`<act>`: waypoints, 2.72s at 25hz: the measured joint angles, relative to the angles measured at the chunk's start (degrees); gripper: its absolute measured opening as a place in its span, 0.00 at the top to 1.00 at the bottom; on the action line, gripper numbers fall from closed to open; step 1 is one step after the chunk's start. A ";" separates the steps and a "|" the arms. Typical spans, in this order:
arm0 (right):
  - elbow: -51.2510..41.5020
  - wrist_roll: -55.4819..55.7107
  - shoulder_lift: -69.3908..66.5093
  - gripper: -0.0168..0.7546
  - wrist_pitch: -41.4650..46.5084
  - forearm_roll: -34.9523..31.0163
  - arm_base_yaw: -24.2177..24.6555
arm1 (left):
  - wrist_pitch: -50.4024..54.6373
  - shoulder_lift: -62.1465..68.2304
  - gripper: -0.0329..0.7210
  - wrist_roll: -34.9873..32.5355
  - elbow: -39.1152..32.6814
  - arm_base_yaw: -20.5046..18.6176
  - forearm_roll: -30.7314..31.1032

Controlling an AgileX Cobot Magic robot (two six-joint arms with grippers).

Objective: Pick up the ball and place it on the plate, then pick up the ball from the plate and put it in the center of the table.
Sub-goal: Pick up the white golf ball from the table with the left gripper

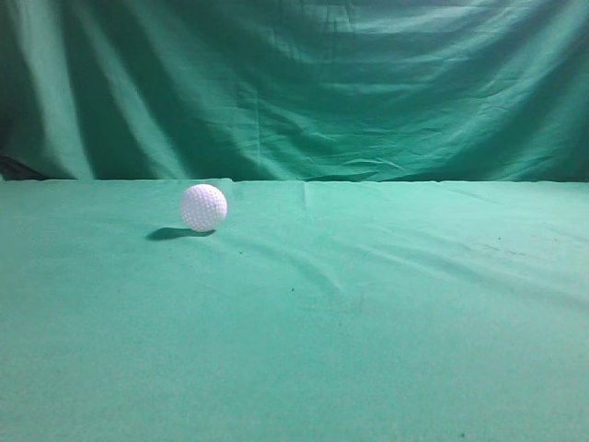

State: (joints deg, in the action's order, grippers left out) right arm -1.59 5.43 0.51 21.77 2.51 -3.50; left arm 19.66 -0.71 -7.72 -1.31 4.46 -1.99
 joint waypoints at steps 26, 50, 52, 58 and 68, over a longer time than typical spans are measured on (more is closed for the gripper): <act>0.00 0.00 0.00 0.92 0.00 0.00 0.00 | -2.98 0.00 0.88 0.25 0.00 0.00 -10.25; 0.00 0.00 0.00 0.92 0.00 0.00 0.00 | -15.47 0.90 0.88 7.32 6.98 0.00 -16.71; 0.00 0.00 0.00 0.92 0.00 0.00 0.00 | -9.50 4.06 0.88 7.00 11.66 0.00 -15.57; 0.00 0.00 0.00 0.92 0.00 0.00 0.00 | -0.59 12.53 0.88 0.76 18.87 0.00 -14.99; 0.00 0.00 0.00 0.92 0.00 0.00 0.00 | 8.53 22.52 0.88 -2.20 25.33 0.68 -15.43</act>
State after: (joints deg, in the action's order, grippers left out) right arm -1.59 5.43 0.51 21.77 2.51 -3.50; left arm 28.19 21.81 -9.92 24.02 5.14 -17.42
